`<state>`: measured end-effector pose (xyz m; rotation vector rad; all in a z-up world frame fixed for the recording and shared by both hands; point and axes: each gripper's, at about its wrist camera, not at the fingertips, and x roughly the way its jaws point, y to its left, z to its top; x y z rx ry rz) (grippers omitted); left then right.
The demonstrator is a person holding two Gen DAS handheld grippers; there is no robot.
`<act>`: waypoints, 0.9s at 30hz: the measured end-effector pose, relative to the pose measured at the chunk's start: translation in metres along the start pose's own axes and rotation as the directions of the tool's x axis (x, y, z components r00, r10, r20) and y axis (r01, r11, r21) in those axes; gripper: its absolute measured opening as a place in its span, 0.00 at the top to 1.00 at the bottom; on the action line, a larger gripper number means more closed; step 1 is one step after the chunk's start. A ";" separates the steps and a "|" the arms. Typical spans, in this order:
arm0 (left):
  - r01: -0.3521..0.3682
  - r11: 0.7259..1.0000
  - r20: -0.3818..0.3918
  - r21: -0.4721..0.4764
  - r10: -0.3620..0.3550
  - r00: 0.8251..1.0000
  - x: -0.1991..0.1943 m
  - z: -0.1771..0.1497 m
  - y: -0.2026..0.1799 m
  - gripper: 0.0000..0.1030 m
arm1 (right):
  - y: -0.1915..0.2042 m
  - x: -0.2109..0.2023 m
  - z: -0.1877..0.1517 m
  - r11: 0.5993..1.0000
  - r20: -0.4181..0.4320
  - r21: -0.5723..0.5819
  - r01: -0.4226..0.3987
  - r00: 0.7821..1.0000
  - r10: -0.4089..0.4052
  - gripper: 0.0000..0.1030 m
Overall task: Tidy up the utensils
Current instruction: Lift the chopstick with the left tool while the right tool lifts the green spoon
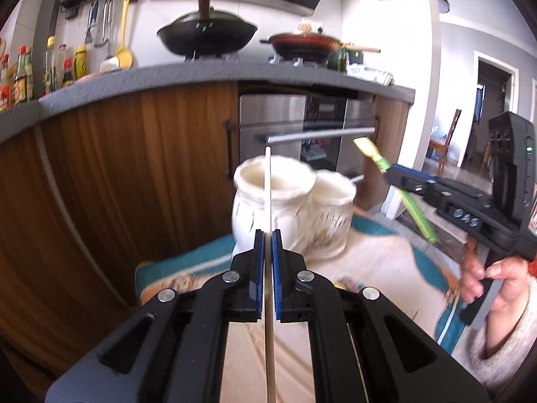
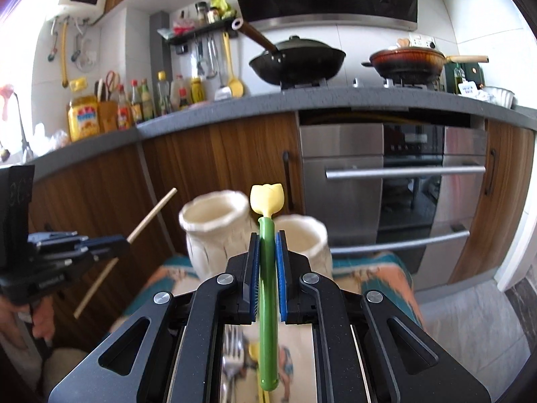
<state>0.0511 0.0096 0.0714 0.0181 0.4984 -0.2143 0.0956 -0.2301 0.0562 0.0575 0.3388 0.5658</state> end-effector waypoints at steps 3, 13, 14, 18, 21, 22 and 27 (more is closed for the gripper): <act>0.002 1.000 0.045 0.000 -0.002 0.999 0.003 0.018 -0.006 0.96 | -0.007 0.009 0.015 1.000 0.051 0.016 0.000 0.999 -0.001 0.90; 0.086 0.993 0.253 -0.084 -0.062 0.965 0.029 0.081 0.003 0.96 | -0.054 0.054 0.040 0.974 0.146 0.190 -0.125 0.984 0.098 0.90; 0.100 0.991 0.260 -0.090 -0.073 0.963 0.033 0.083 0.003 0.96 | -0.057 0.060 0.040 0.969 0.149 0.205 -0.136 0.983 0.106 0.90; 0.089 0.992 0.275 -0.095 -0.060 0.960 0.062 0.090 -0.001 0.96 | -0.070 0.085 0.038 0.938 0.157 0.282 -0.201 0.974 0.161 0.90; 0.079 0.991 0.279 -0.108 -0.046 0.959 0.081 0.088 0.001 0.96 | -0.066 0.099 0.035 0.939 0.141 0.280 -0.199 0.976 0.165 0.90; 0.079 0.990 0.284 -0.115 -0.043 0.958 0.084 0.087 0.003 0.96 | -0.064 0.102 0.033 0.944 0.142 0.270 -0.192 0.977 0.158 0.90; 0.055 0.991 0.296 -0.120 -0.017 0.955 0.101 0.080 0.010 0.96 | -0.066 0.110 0.023 0.942 0.146 0.285 -0.178 0.979 0.141 0.90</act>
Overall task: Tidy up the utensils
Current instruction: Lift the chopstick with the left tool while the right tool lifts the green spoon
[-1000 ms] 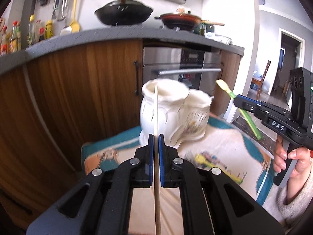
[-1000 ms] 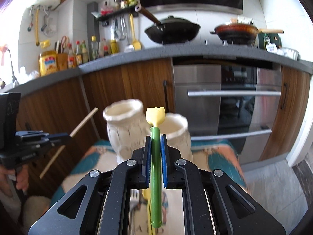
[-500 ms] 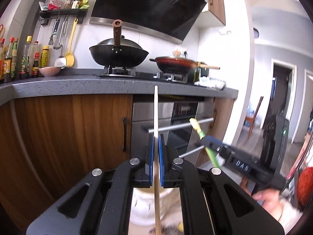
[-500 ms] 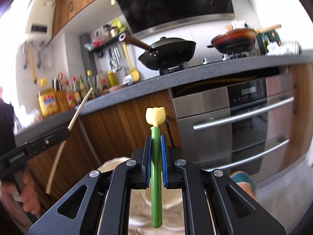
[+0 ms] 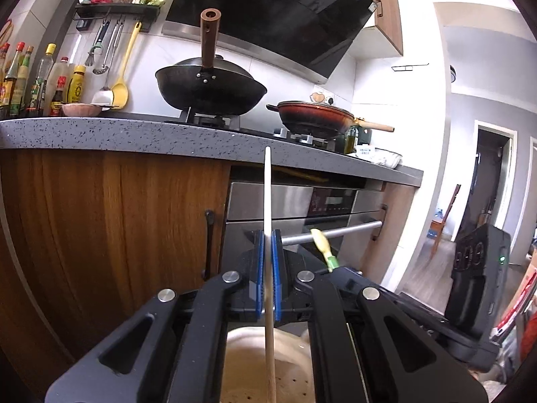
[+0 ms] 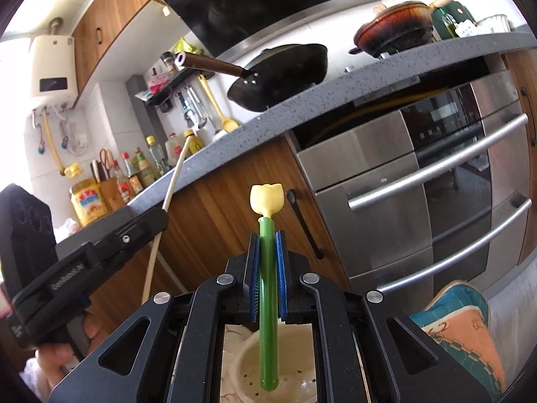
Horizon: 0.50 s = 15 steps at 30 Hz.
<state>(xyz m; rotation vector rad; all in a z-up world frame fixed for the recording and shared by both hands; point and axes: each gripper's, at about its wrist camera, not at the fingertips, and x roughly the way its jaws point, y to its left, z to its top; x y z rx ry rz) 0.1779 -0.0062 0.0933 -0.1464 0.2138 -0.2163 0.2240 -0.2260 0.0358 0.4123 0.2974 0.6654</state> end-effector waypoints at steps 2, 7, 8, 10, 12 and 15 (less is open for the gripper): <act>-0.020 1.000 0.011 0.010 0.020 1.000 0.002 -0.004 0.002 0.96 | -0.002 0.001 -0.001 1.000 0.007 0.003 0.016 1.000 -0.016 0.90; -0.011 0.999 -0.001 0.031 0.011 1.000 0.000 -0.012 0.001 0.96 | -0.007 0.007 -0.006 0.999 -0.009 0.002 0.046 0.999 -0.046 0.90; -0.016 0.999 0.001 0.044 0.016 1.000 -0.003 -0.013 -0.001 0.96 | -0.007 0.007 -0.008 0.998 -0.011 -0.005 0.056 0.998 -0.056 0.90; -0.016 0.998 0.001 0.058 0.016 1.000 -0.008 -0.016 -0.002 0.96 | -0.008 0.008 -0.010 0.998 -0.017 -0.014 0.060 0.998 -0.060 0.90; -0.013 0.998 -0.015 0.060 0.014 1.000 -0.012 -0.019 -0.001 0.96 | -0.006 0.008 -0.012 0.997 -0.024 -0.038 0.070 0.997 -0.071 0.90; -0.013 0.998 -0.039 0.061 0.015 0.999 -0.019 -0.023 -0.001 0.96 | -0.001 0.007 -0.016 0.993 -0.038 -0.080 0.089 0.995 -0.092 0.90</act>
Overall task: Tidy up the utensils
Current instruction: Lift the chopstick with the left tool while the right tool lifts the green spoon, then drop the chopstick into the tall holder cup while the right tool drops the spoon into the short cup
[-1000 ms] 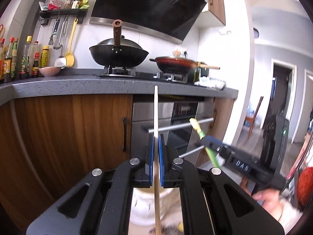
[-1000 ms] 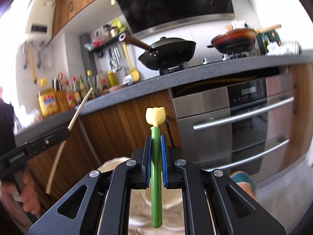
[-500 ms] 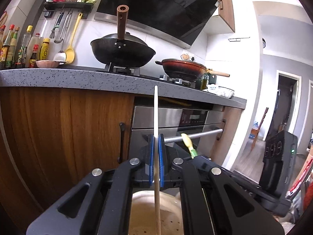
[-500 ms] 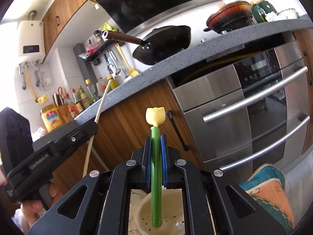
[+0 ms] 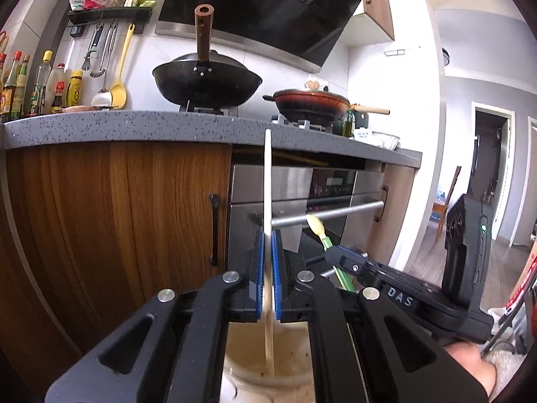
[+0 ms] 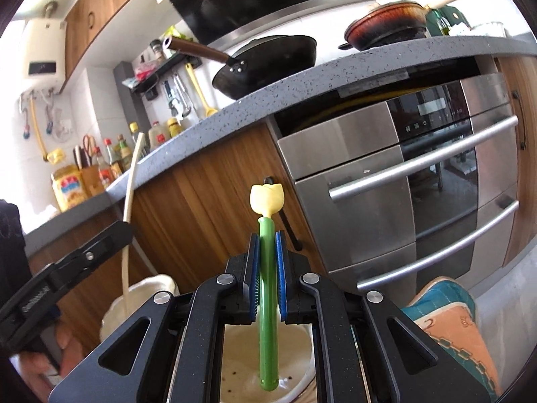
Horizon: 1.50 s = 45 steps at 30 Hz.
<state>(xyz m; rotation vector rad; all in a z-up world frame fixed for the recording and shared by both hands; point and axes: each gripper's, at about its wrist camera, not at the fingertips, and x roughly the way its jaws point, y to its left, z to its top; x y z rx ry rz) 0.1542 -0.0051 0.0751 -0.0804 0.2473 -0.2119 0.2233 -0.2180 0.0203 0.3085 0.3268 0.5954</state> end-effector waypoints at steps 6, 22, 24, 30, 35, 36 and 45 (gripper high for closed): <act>-0.014 1.000 -0.057 -0.020 0.012 0.998 -0.017 -0.005 0.004 0.96 | 0.007 -0.020 -0.007 0.999 -0.011 -0.037 0.026 1.000 -0.027 0.90; -0.075 0.997 -0.096 0.001 0.075 0.993 -0.038 -0.013 0.001 0.58 | 0.020 -0.038 -0.026 0.988 -0.055 -0.119 0.093 0.993 -0.101 0.90; -0.086 0.996 -0.090 -0.002 0.086 0.992 -0.040 -0.013 0.002 0.52 | 0.020 -0.038 -0.026 0.986 -0.053 -0.129 0.101 0.993 -0.108 0.90; -0.107 0.994 -0.081 -0.017 0.105 0.991 -0.045 -0.012 0.006 0.44 | 0.019 -0.037 -0.028 0.984 -0.063 -0.141 0.108 0.991 -0.118 0.90; -0.112 0.993 -0.085 -0.025 0.109 0.990 -0.049 -0.014 0.008 0.43 | 0.019 -0.037 -0.029 0.983 -0.064 -0.141 0.117 0.990 -0.127 0.83; -0.112 0.993 -0.086 -0.026 0.109 0.990 -0.050 -0.014 0.008 0.42 | 0.019 -0.037 -0.030 0.983 -0.064 -0.140 0.116 0.990 -0.126 0.82; -0.121 0.992 -0.081 -0.039 0.117 0.990 -0.070 -0.014 0.011 0.33 | 0.019 -0.056 -0.030 0.983 -0.038 -0.121 0.136 0.989 -0.141 0.54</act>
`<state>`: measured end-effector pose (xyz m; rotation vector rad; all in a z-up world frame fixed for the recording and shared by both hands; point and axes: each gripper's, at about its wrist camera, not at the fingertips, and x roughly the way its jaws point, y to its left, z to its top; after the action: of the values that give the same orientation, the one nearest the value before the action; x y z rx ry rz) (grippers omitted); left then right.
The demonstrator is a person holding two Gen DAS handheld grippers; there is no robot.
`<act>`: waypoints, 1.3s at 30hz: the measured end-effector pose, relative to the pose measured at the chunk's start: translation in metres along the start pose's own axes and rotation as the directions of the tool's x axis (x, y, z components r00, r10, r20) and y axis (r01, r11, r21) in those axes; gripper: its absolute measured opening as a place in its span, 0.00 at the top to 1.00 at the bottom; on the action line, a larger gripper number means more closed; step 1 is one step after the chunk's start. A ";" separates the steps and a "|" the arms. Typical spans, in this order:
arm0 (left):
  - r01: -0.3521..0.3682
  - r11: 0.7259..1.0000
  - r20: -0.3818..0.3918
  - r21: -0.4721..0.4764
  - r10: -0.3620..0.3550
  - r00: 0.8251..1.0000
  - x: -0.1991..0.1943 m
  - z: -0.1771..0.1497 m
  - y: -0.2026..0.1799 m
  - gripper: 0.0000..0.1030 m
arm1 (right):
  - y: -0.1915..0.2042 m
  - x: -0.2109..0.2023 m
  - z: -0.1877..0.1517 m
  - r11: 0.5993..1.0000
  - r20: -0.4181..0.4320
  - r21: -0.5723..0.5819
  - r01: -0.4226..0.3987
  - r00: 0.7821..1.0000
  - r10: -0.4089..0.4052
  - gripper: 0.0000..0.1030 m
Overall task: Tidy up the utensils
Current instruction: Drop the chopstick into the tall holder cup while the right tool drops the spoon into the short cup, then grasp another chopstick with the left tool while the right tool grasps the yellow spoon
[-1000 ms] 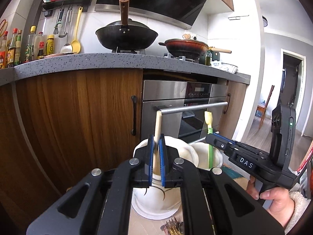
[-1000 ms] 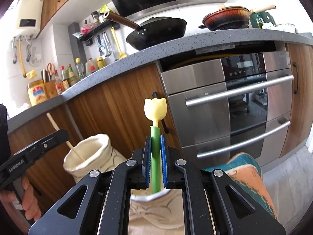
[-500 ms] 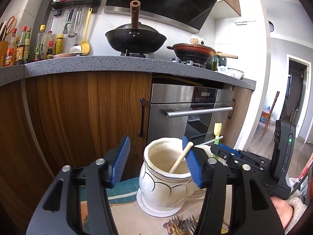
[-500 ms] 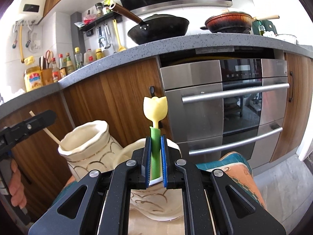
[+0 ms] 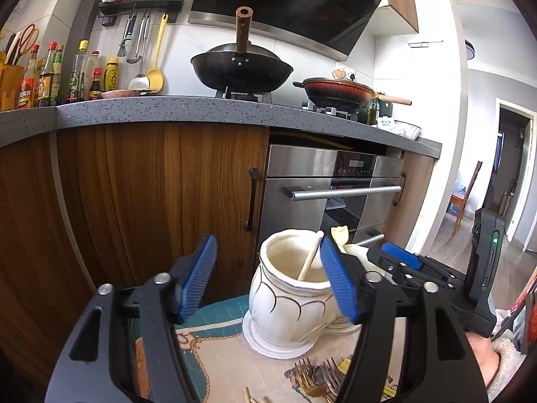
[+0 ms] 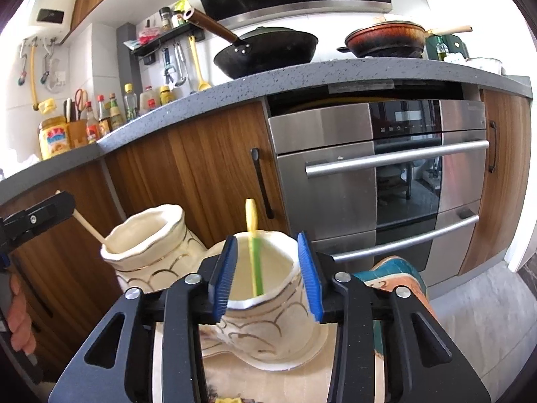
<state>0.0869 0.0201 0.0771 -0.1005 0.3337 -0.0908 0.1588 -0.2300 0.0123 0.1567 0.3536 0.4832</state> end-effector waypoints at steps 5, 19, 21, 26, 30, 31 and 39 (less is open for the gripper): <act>-0.022 1.000 0.005 0.004 0.022 1.000 -0.018 -0.006 0.001 0.14 | -0.001 -0.031 -0.002 1.000 0.045 0.009 0.004 0.999 -0.004 0.24; -0.107 0.992 -0.123 0.068 0.114 0.986 -0.046 -0.056 0.004 0.05 | -0.002 -0.080 -0.034 0.989 0.077 -0.032 0.147 0.987 -0.144 0.05; -0.112 0.991 -0.152 0.067 0.121 0.981 -0.047 -0.062 0.009 0.05 | -0.002 -0.082 -0.037 0.986 0.069 -0.046 0.162 0.985 -0.159 0.05; -0.143 0.985 -0.202 0.093 0.159 0.966 -0.050 -0.080 0.015 0.05 | -0.002 -0.085 -0.047 0.976 0.038 -0.089 0.199 0.980 -0.196 0.05; -0.157 0.983 -0.249 0.095 0.176 0.952 -0.048 -0.094 0.020 0.05 | -0.003 -0.083 -0.056 0.976 0.001 -0.115 0.184 0.983 -0.185 0.05; -0.163 0.982 -0.263 0.096 0.184 0.947 -0.047 -0.097 0.022 0.05 | -0.004 -0.082 -0.058 0.981 -0.018 -0.107 0.164 0.986 -0.166 0.05; -0.158 0.981 -0.421 0.108 0.189 0.887 -0.025 -0.118 0.028 0.06 | -0.004 -0.069 -0.066 0.992 -0.118 -0.075 0.101 0.987 -0.110 0.05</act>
<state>0.0262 0.0408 -0.0293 0.0227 0.7806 0.0562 0.0793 -0.2621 -0.0292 0.0407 0.4619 0.4003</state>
